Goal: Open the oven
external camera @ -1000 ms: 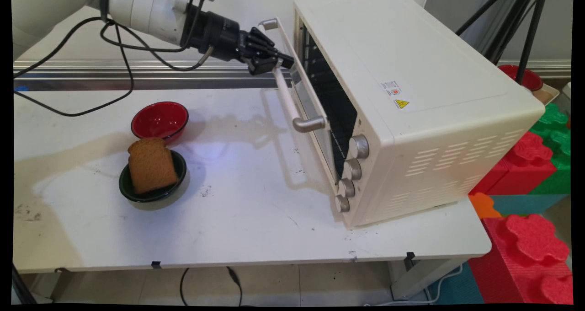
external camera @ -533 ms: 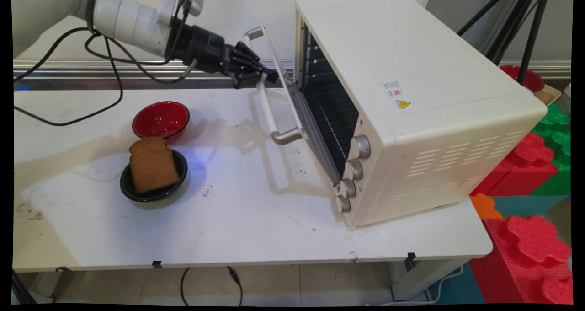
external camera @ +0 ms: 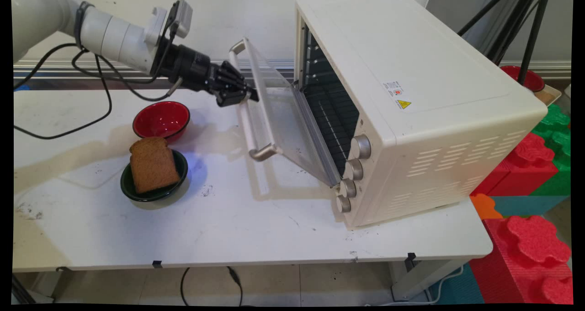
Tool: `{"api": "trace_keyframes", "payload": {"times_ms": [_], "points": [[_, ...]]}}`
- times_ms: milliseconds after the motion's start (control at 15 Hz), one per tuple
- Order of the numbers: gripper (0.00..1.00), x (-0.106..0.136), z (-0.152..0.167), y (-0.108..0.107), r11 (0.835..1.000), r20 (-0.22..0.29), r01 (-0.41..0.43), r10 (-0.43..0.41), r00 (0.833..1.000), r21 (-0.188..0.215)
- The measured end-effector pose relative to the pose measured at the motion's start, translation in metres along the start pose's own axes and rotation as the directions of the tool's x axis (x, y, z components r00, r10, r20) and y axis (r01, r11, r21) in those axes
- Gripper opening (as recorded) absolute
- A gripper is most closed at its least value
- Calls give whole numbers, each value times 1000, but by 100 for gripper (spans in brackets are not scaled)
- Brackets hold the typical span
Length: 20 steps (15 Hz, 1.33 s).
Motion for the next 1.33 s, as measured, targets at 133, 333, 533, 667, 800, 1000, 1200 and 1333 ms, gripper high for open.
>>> {"api": "trace_keyframes", "payload": {"times_ms": [133,333,533,667,800,1000,1200,1333], "points": [[0,-13,0,2,1000,19,16,-16,1000,-1],[0,-31,1,4,999,43,35,-35,998,1],[0,-46,2,5,999,64,48,-48,997,6],[0,-60,2,6,998,83,57,-58,995,10],[0,-71,2,7,998,98,62,-63,993,12],[0,-87,0,9,998,121,67,-68,990,14],[0,-101,-2,12,997,136,70,-71,988,15],[0,-107,-5,14,997,140,74,-75,987,16]]}}
